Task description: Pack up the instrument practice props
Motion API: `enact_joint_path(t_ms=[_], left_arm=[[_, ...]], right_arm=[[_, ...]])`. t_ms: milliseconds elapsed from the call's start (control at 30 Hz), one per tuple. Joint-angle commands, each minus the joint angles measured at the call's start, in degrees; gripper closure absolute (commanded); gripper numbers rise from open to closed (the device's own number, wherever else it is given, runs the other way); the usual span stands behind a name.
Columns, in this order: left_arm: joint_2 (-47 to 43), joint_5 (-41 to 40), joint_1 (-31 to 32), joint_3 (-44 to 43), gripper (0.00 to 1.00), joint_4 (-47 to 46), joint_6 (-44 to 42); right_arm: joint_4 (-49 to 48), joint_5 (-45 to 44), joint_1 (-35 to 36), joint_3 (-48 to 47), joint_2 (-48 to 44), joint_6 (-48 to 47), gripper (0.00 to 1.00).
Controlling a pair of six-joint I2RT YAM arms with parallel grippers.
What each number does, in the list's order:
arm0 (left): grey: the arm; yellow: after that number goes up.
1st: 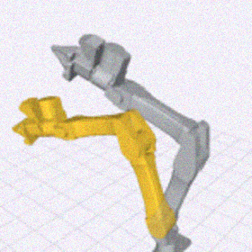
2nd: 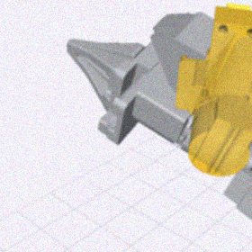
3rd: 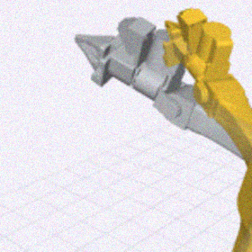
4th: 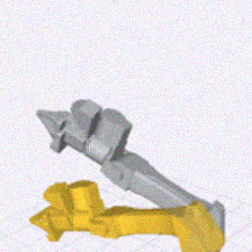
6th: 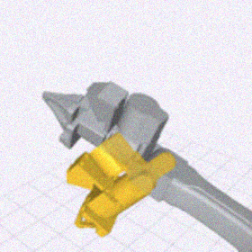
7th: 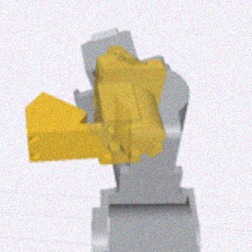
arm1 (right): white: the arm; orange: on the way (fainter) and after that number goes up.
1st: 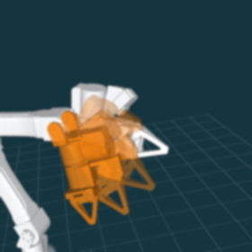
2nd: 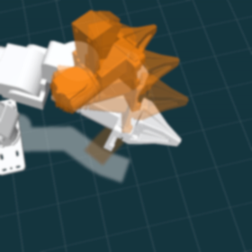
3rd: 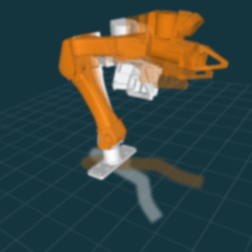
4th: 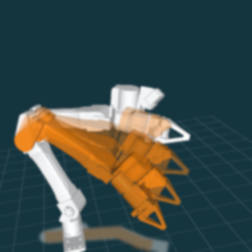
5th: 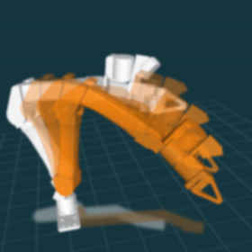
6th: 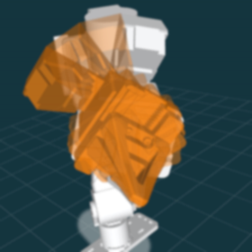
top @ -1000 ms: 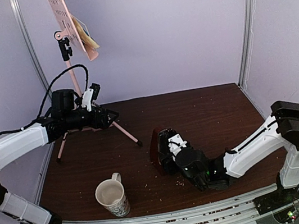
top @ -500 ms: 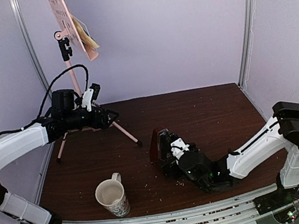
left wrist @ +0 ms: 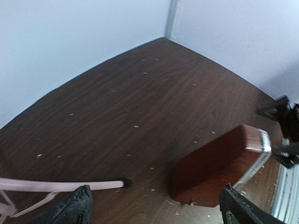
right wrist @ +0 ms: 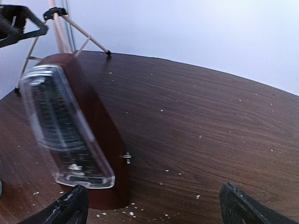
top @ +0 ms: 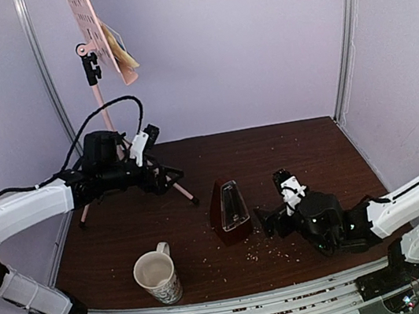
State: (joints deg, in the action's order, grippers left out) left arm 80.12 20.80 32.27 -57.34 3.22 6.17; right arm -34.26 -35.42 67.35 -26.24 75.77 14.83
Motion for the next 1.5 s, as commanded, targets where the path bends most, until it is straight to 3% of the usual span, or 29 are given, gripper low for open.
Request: enact_joint_path(t_ms=[0,167,467,867,1100,1467], left_arm=[[2.8,5.1,7.6,-0.5,0.02,-3.3,-2.8],[5.3,10.1,10.3,-3.9,0.02,-4.2,-1.1],[11.5,4.1,13.5,-11.5,0.02,-2.7,-3.0],[17.4,4.4,16.3,-15.1,0.03,0.1,-5.2],[17.9,1.2,17.6,-14.3,0.3,1.2,-6.4],[18.3,-3.0,19.2,-14.1,0.57,1.9,-5.7]], right_arm=[[2.7,5.3,-8.3,3.8,-3.2,5.0,0.0],[-0.1,16.2,-18.4,6.7,-4.8,11.4,0.0],[-3.4,11.6,-21.3,12.4,-8.0,17.8,0.0],[-6.0,8.5,-21.3,17.3,-12.3,21.6,0.0],[-5.5,8.3,-21.4,17.8,-13.3,22.8,0.0],[-4.4,8.5,-21.3,17.1,-12.9,23.9,0.0]])
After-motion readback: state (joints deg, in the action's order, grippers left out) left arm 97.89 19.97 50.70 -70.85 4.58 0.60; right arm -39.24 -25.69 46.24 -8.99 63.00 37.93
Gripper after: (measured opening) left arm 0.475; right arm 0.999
